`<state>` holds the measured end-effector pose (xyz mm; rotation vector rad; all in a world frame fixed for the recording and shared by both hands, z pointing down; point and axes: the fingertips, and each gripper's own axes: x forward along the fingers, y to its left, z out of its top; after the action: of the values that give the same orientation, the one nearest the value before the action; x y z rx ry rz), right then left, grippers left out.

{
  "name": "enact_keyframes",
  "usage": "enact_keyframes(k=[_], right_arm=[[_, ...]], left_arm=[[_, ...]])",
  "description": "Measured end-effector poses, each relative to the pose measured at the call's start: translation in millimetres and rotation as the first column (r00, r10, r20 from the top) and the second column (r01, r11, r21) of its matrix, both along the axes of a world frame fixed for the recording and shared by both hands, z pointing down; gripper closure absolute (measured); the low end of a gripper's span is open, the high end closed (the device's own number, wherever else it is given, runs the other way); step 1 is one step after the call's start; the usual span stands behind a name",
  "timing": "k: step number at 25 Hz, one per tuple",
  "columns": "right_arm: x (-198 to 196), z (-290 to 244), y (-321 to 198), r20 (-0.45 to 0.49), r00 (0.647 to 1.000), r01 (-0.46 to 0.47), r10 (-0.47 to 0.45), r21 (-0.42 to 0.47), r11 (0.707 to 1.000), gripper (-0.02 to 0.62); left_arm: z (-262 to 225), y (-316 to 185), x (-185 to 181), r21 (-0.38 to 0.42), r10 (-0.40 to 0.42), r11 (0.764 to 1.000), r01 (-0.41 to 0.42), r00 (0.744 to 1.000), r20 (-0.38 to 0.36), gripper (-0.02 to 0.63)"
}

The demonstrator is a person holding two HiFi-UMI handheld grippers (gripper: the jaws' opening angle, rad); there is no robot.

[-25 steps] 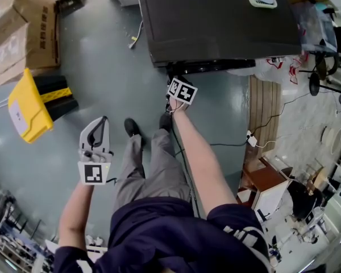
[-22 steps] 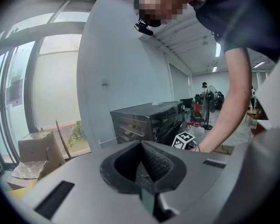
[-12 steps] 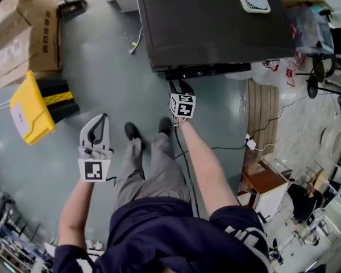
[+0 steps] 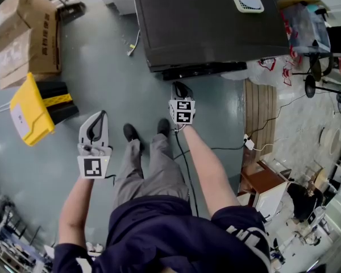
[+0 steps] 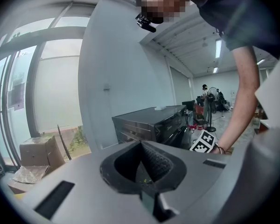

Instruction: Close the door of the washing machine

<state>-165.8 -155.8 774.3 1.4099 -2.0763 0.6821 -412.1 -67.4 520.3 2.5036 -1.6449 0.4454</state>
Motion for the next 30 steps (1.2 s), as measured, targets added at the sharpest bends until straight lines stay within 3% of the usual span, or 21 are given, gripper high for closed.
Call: enact_keyframes(k=[11, 24, 30], right_arm=[[-2.8, -126.3, 4.4, 0.028, 0.998, 0.054, -0.062, 0.229, 0.972, 0.575], [8.8, -282.3, 6.8, 0.07, 0.994, 0.042, -0.079, 0.428, 0.903, 0.575], [17.3, -363.2, 6.1, 0.1, 0.991, 0.029, -0.095, 0.525, 0.85, 0.575]], left_arm=[[-46.5, -12.3, -10.3, 0.069, -0.029, 0.997, 0.031, 0.999, -0.017, 0.583], [-124.1, -12.0, -30.0, 0.171, -0.057, 0.983, 0.064, 0.997, -0.044, 0.583], [-165.1, -9.7, -35.3, 0.233, -0.067, 0.969, 0.079, 0.996, -0.062, 0.583]])
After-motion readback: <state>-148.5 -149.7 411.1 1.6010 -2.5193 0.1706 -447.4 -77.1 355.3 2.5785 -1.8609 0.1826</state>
